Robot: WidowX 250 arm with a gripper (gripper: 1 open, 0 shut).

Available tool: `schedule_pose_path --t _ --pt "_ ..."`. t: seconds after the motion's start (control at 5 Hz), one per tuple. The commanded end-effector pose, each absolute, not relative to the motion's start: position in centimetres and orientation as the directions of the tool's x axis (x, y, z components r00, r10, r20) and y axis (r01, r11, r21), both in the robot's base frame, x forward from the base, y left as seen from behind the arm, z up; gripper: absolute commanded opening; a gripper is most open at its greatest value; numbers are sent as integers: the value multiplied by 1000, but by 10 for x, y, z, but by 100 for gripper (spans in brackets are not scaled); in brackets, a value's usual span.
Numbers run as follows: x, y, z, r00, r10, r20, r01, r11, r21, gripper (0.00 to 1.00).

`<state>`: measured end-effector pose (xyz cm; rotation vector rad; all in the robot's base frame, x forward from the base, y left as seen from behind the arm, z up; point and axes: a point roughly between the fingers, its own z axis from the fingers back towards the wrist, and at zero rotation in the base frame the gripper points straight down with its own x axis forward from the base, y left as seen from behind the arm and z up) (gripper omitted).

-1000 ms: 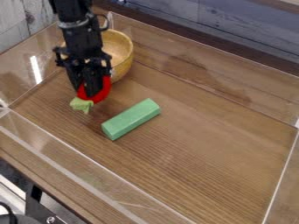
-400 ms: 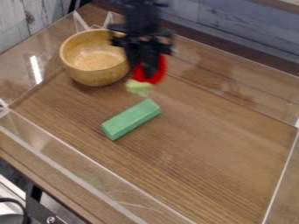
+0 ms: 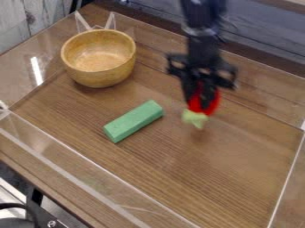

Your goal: Move the red object to the right side of the table

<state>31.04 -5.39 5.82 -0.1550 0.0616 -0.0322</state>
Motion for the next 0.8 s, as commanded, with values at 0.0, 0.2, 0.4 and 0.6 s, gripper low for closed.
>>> schedule_pose_path --t 0.0,0.2,0.4,0.6 --pt "325 -73 61 999 -43 4 43 987 -157 0" --pt "327 -72 50 999 -43 1 42 988 -150 0" --pt "328 -65 47 999 -36 3 36 989 -145 0" --pt "329 -58 44 1000 -29 6 29 990 -141 0"
